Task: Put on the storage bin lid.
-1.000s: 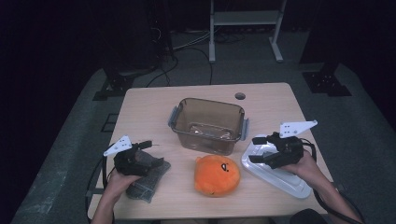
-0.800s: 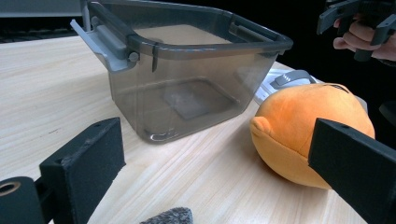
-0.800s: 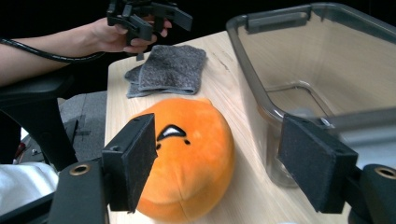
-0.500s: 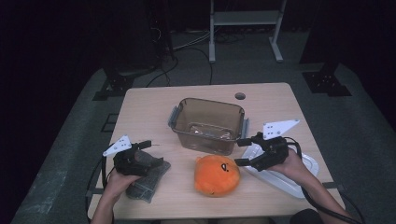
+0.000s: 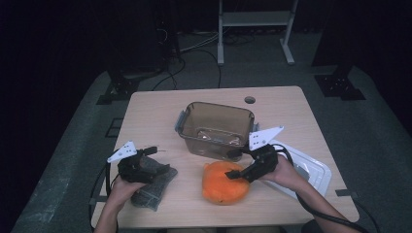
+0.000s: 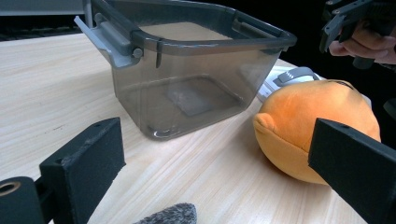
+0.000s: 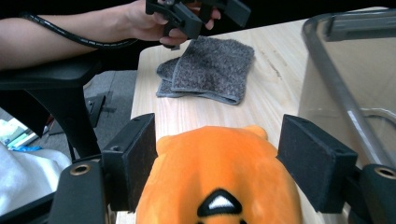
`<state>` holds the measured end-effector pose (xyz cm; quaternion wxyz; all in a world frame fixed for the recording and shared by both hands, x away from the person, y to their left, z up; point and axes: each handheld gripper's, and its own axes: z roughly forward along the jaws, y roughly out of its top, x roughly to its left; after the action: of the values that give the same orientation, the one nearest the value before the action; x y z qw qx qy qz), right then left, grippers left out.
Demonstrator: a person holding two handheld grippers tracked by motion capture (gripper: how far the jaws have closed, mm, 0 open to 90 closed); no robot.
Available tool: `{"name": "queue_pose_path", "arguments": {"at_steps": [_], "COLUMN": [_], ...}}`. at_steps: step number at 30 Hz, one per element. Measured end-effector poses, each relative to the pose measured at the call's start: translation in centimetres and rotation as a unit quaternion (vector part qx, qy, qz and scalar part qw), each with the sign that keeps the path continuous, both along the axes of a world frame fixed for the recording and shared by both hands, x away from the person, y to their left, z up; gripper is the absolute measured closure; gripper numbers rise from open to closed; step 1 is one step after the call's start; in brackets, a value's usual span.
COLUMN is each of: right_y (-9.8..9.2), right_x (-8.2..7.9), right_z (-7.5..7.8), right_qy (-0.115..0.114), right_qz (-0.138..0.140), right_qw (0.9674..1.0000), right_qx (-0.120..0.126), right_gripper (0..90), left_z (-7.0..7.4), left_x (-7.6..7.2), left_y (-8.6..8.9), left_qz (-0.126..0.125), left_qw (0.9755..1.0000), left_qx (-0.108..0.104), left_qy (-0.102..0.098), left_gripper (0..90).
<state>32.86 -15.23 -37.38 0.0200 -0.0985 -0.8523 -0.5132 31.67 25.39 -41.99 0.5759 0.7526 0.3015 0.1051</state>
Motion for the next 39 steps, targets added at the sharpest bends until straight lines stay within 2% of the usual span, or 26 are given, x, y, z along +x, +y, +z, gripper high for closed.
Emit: {"name": "queue_pose_path", "arguments": {"at_steps": [7, 10, 15, 16, 18, 22, 29, 31, 34, 39], "right_y": [1.8, 2.2, 2.7, 2.8, 2.8, 2.8, 2.5, 2.4, 2.4, 2.5], "right_x": [0.1, 0.2, 0.3, 0.3, 0.3, 0.2, 0.1, 0.1, -0.1, -0.4], "right_z": [-0.9, -1.1, -1.6, -1.8, -1.9, -2.4, -3.7, -4.2, -4.7, -4.9], "right_qy": [0.000, -0.009, -0.017, -0.023, -0.032, -0.035, -0.023, -0.005, 0.010, 0.010], "right_qz": [0.013, 0.012, 0.015, 0.014, 0.007, 0.009, 0.000, -0.002, -0.007, -0.012], "right_qw": [0.9997, 0.9995, 0.9989, 0.9986, 0.9981, 0.9973, 0.9976, 0.9984, 0.9988, 0.9985], "right_qx": [-0.020, -0.028, -0.042, -0.046, -0.053, -0.064, -0.065, -0.057, -0.047, -0.052], "right_gripper": [29.6, 32.0, 38.3, 41.8, 43.0, 48.2, 53.9, 56.0, 59.0, 64.6], "left_z": [0.1, 0.0, 0.0, 0.0, 0.0, -0.1, -0.1, -0.1, -0.1, -0.1], "left_x": [0.0, 0.0, 0.0, 0.0, 0.0, 0.0, 0.0, 0.0, 0.0, 0.0], "left_y": [0.0, 0.0, 0.1, 0.1, 0.1, 0.1, 0.1, 0.1, 0.0, -0.1], "left_qz": [0.000, 0.000, 0.000, 0.000, 0.000, 0.000, 0.002, 0.002, 0.001, 0.000], "left_qw": [1.0000, 1.0000, 1.0000, 1.0000, 1.0000, 1.0000, 1.0000, 1.0000, 1.0000, 1.0000], "left_qx": [-0.002, -0.003, -0.002, -0.002, -0.001, 0.000, 0.000, 0.000, 0.001, 0.002], "left_qy": [-0.001, -0.001, -0.001, -0.001, 0.000, 0.001, 0.001, 0.001, 0.001, 0.002], "left_gripper": [3.1, 3.2, 3.2, 3.2, 3.2, 3.2, 3.2, 3.2, 3.2, 3.2]}}
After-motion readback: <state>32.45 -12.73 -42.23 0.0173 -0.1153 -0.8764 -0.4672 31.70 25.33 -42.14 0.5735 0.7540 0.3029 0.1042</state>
